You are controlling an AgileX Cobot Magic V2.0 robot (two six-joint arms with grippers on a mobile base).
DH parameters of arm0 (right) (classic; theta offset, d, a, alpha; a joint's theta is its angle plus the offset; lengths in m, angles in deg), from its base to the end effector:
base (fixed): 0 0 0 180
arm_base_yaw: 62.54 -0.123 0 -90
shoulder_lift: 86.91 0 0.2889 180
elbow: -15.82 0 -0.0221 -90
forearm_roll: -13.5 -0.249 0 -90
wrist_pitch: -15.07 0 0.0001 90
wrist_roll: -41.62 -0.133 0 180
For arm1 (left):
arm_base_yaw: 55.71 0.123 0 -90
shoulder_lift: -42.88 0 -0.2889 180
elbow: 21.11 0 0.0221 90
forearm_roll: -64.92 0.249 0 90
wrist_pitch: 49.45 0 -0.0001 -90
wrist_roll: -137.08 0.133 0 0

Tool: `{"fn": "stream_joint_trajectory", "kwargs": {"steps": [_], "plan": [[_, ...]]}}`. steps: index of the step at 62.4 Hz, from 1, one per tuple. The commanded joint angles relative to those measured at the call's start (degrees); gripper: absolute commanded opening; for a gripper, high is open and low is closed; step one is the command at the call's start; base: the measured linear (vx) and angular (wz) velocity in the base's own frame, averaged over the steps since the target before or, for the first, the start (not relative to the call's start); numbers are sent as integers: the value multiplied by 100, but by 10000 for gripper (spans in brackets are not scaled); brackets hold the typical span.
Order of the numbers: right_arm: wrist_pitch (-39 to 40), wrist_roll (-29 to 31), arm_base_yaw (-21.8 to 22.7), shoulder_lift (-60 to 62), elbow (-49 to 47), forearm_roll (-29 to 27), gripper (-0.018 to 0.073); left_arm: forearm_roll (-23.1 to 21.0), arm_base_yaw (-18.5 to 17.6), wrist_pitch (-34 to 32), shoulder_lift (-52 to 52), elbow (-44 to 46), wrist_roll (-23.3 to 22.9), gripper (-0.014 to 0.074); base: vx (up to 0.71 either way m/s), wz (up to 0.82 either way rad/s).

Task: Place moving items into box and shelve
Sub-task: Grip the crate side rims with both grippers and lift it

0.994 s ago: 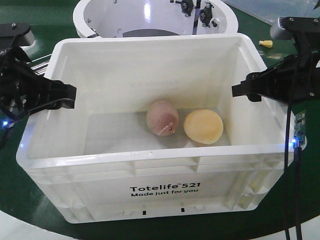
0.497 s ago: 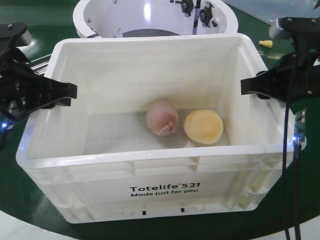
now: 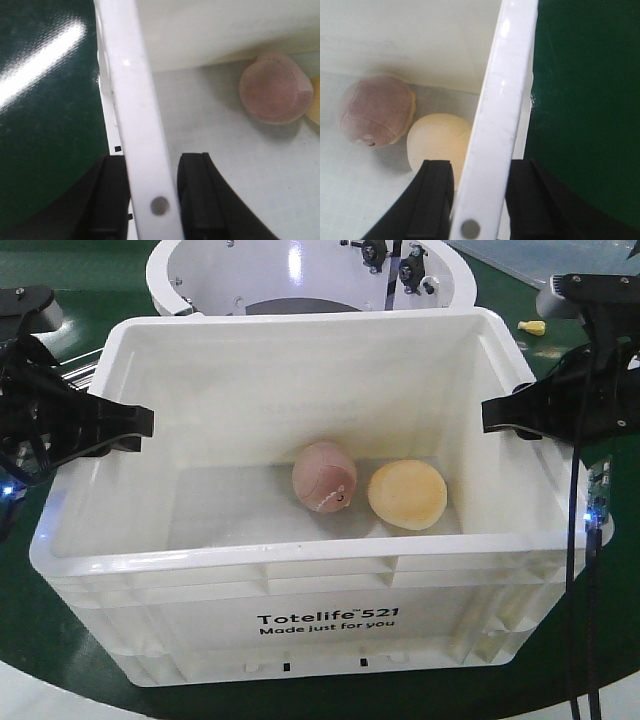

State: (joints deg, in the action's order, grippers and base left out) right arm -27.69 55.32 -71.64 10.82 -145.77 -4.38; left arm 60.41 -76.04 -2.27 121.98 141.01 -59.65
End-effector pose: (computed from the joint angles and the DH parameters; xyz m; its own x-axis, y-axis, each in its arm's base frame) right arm 0.2818 0.0732 0.2822 -0.7765 -0.1309 -0.6163 -0.2864 0.9446 0.1603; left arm 0.2534 -0.1021 0.2908 -0.8427 -0.0484 -0.5363 0.0990 0.9650 -0.2427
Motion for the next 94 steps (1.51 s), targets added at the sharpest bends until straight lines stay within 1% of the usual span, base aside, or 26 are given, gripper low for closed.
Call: {"fn": "stream_joint_trajectory", "kwargs": {"steps": [1, 7, 17, 28, 36, 45, 60, 76, 85, 94], "plan": [[129, -35, -3, 312, -322, -162, -6, -209, -26, -195, -125, 110, -27, -6, 0, 0], [115, -40, -3, 438, -399, -162, -6, -209, -26, -213, -258, 229, -27, -5, 0, 0], [158, -80, -3, 682, -408, -167, -6, -209, -26, -142, -524, 669, -27, -4, 0, 0], [273, -80, -3, 992, -408, -167, -6, -209, -26, 297, -671, 1201, -16, -4, 0, 0], [301, -87, -3, 1256, -408, -173, -6, -209, -26, 512, -711, 1407, -16, -4, 0, 0], [320, -106, -3, 1626, -408, -176, -6, -229, -26, 645, -802, 1430, -16, -4, 0, 0], [320, -101, -3, 2106, -408, -165, -6, -500, -26, 666, -1030, 1430, 22, -4, 0, 0], [221, -96, -3, 2214, -408, -153, -6, -516, -26, 640, -1370, 1430, -36, -4, 0, 0], [115, -96, -3, 2214, -408, -147, -6, -663, -26, 606, -1517, 1430, -36, -4, 0, 0], [72, -96, -3, 2214, -390, -147, -6, -674, -26, 581, -1549, 1430, -36, -4, 0, 0]]}}
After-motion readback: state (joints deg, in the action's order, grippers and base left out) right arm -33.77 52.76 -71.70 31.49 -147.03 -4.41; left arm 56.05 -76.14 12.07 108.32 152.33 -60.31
